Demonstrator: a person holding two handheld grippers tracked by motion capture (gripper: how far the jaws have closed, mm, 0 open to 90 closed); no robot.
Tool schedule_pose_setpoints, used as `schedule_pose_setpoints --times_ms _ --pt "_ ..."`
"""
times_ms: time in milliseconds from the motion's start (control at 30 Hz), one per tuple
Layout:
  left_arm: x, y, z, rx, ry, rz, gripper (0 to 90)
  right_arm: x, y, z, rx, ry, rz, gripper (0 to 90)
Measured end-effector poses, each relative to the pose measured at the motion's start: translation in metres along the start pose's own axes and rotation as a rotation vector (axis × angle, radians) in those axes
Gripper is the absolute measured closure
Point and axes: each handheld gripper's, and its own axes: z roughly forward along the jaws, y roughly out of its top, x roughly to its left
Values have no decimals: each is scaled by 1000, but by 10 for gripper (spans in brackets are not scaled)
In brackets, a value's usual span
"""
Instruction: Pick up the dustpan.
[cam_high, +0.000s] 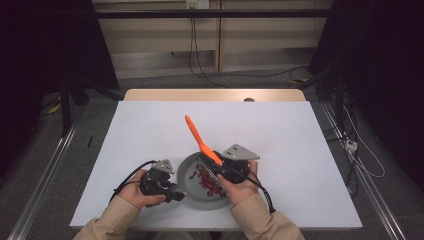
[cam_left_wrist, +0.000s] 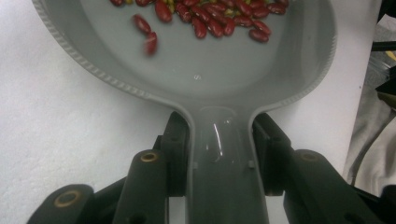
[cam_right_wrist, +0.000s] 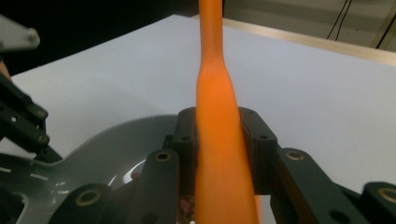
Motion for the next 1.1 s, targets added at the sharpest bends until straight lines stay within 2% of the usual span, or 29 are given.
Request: schedule_pose_setpoints --times_ms 167,400,500,833,867,967,1000,1067,1100 --pt "0 0 0 3 3 4 631 -20 7 -8 -2 -34 0 711" --pt "1 -3 0 -12 11 -4 632 -47 -2 -14 3 -92 18 711" --pt "2 -4 -1 -26 13 10 633 -55 -5 -18 1 -104 28 711" --pt "3 -8 -3 -65 44 14 634 -65 -10 -25 4 -116 29 711" --pt "3 -8 -3 -74 49 -2 634 -66 -10 -25 5 -118 29 711" --pt "5 -11 -5 -91 66 0 634 -69 -11 -26 10 -122 31 711" --pt "6 -11 -5 -100 54 -5 634 -70 -12 -26 11 -124 30 711" --pt "6 -12 -7 -106 73 -7 634 -72 -12 -27 12 -125 36 711" --pt "7 -12 -7 -118 62 -8 634 -73 -12 -27 10 -127 33 711"
